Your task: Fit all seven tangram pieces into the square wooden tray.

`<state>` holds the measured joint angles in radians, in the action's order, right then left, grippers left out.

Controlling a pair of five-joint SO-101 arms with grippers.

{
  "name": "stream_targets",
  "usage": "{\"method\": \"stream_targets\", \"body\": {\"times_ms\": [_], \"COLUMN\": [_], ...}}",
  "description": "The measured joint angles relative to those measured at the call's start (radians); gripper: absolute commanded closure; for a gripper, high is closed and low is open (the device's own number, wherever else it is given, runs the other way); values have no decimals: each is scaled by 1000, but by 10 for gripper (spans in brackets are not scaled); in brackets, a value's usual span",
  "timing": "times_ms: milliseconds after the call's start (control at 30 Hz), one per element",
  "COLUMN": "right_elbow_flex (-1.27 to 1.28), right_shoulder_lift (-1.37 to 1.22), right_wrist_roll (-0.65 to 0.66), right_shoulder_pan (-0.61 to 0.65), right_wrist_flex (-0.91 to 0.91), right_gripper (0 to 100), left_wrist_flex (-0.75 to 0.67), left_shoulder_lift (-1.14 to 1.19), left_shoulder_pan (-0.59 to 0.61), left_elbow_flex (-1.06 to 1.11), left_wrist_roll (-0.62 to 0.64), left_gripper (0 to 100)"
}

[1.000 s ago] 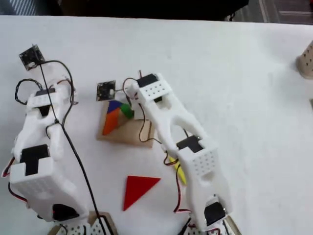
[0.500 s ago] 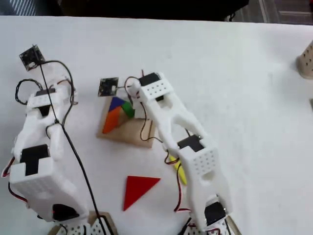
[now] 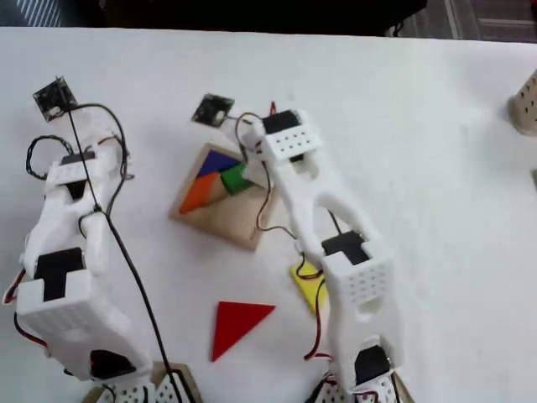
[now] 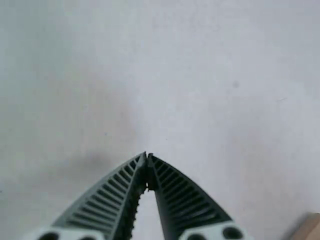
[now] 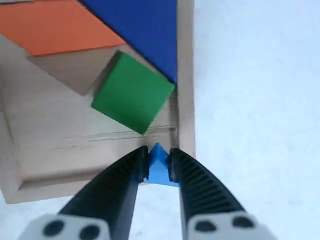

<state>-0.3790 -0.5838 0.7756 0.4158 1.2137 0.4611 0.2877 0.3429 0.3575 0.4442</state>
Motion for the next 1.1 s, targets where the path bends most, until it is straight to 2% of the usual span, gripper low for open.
{"method": "stream_targets", "body": {"times_ms": [233, 733, 967, 1100], "right_elbow_flex": [0, -40, -129, -176], "right_shoulder_lift": [2, -75, -127, -127], "right_wrist_roll": [-18, -97, -132, -163], "right_shoulder_pan": [6, 29, 60, 60], "right_wrist_flex": [-2, -135, -106, -63], "right_gripper": [981, 971, 759, 793], "left_wrist_flex": [0, 0, 0, 0], "left_shoulder_lift": [0, 0, 0, 0], "left_shoulder_pan": [0, 0, 0, 0], "left_elbow_flex": [0, 0, 0, 0], "left_wrist_roll": [0, 0, 0, 0], "left_gripper": [976, 976, 976, 976]}}
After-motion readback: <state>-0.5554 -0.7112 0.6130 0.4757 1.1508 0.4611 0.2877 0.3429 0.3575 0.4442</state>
